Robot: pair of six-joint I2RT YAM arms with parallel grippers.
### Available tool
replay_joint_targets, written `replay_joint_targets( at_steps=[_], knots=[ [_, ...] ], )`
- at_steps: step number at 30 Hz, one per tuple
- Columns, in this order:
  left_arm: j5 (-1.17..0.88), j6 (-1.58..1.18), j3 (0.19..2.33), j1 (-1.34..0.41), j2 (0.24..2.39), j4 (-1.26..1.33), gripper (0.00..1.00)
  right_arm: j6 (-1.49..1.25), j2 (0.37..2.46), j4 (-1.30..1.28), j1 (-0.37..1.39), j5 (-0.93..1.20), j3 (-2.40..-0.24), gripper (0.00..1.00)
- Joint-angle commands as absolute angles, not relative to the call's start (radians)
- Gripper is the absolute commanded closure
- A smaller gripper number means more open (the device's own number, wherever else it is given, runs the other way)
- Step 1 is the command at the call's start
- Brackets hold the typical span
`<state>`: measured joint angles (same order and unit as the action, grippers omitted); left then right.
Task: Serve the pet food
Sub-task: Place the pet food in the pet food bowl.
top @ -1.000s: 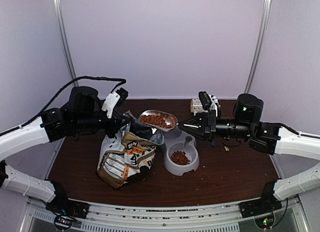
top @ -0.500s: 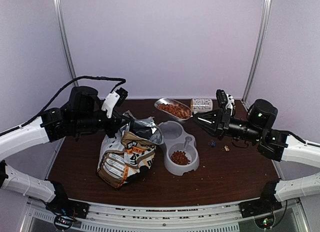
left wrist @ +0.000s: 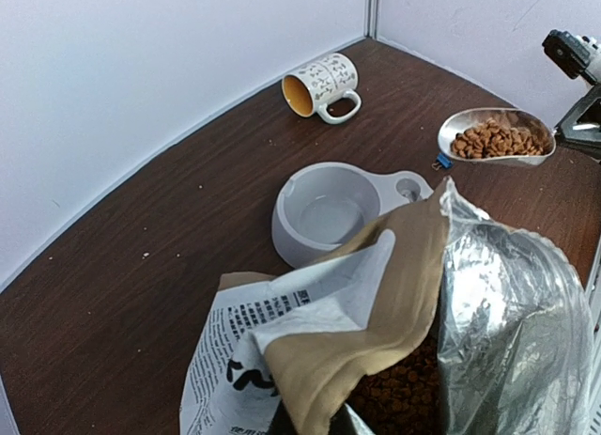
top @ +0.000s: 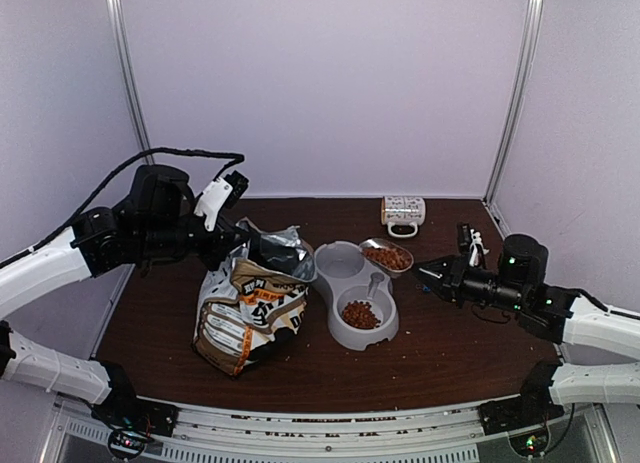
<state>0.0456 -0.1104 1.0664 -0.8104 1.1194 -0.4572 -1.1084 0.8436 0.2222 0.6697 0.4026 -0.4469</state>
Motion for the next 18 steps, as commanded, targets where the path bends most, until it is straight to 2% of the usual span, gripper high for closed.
replay_joint_targets(
  at_steps=[1, 9, 18],
  knots=[
    [0.067, -0.056, 1.129, -0.798, 1.119, -0.385, 1.00, -1.027, 0.823, 0.181, 0.658, 0.374, -0.405, 1.00],
    [0.108, -0.038, 1.080, -0.793, 1.103, -0.377, 1.00, -1.006, 0.806, 0.188, 0.651, 0.391, -0.287, 1.00],
    [0.091, -0.033, 1.083, -0.793, 1.110, -0.381, 1.00, -0.906, 0.796, 0.077, 0.635, 0.405, -0.283, 1.00]
  ],
)
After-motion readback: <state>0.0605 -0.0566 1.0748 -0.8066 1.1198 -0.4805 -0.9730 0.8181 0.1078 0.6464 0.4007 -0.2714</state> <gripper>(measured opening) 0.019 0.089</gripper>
